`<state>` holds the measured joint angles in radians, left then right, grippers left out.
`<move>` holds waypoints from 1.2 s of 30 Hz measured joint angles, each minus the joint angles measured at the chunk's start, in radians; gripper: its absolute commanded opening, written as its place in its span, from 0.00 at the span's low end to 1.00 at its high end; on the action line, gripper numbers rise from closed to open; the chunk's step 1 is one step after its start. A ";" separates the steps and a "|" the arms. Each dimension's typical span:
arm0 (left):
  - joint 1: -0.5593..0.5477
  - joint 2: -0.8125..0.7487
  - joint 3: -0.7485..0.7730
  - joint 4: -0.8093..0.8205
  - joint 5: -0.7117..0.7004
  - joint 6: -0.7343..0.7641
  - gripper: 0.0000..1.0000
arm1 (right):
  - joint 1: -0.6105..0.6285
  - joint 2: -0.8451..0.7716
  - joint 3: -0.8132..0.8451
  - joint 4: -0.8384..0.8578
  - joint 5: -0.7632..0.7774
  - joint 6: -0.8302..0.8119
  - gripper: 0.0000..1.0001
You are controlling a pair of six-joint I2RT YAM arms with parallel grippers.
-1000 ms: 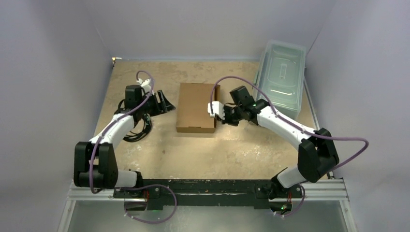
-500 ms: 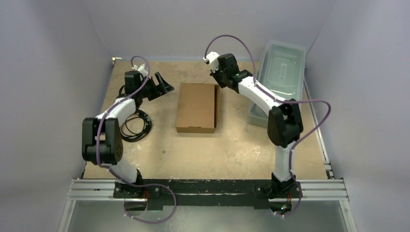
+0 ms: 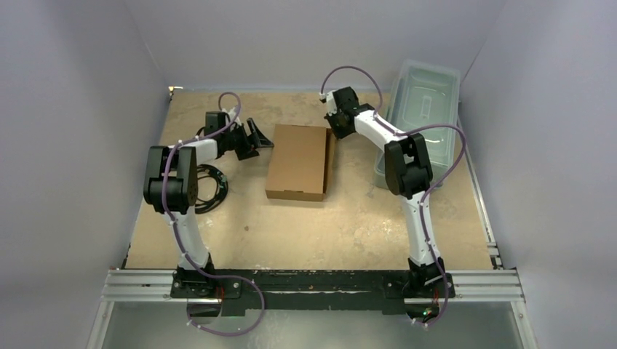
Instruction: Fold the paper box
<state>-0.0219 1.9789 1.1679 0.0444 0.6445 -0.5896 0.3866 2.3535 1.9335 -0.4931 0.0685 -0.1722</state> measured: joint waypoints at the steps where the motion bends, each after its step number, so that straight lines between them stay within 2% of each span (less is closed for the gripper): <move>1: -0.005 0.005 0.008 0.000 0.002 0.003 0.73 | 0.003 0.010 0.019 -0.009 -0.028 0.010 0.00; 5: -0.026 0.023 0.028 -0.003 0.014 0.009 0.66 | 0.013 0.016 0.060 -0.019 -0.124 0.027 0.00; 11: -0.079 0.024 0.051 -0.042 0.014 0.045 0.66 | 0.051 0.012 0.064 -0.015 -0.175 0.061 0.00; 21: -0.095 -0.027 0.009 -0.081 0.000 0.063 0.71 | 0.125 -0.039 -0.039 0.036 0.025 0.131 0.00; 24: -0.103 -0.051 -0.006 -0.091 -0.023 0.062 0.75 | 0.134 -0.060 -0.084 0.075 0.090 0.124 0.05; 27: -0.094 -0.098 -0.040 -0.082 -0.027 0.051 0.79 | 0.150 -0.130 -0.167 0.117 0.153 0.071 0.11; 31: -0.023 -0.221 -0.126 -0.047 -0.024 0.030 0.81 | 0.177 -0.285 -0.295 0.181 0.213 -0.028 0.17; 34: 0.017 -0.307 -0.152 -0.037 -0.031 0.033 0.81 | 0.192 -0.420 -0.370 0.219 0.217 -0.089 0.20; 36: 0.021 -0.369 -0.171 -0.035 -0.038 0.042 0.80 | 0.195 -0.506 -0.414 0.222 0.167 -0.134 0.20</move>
<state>-0.0006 1.6104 0.9970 0.0093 0.6067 -0.5480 0.5816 1.8473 1.5196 -0.2710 0.2356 -0.3058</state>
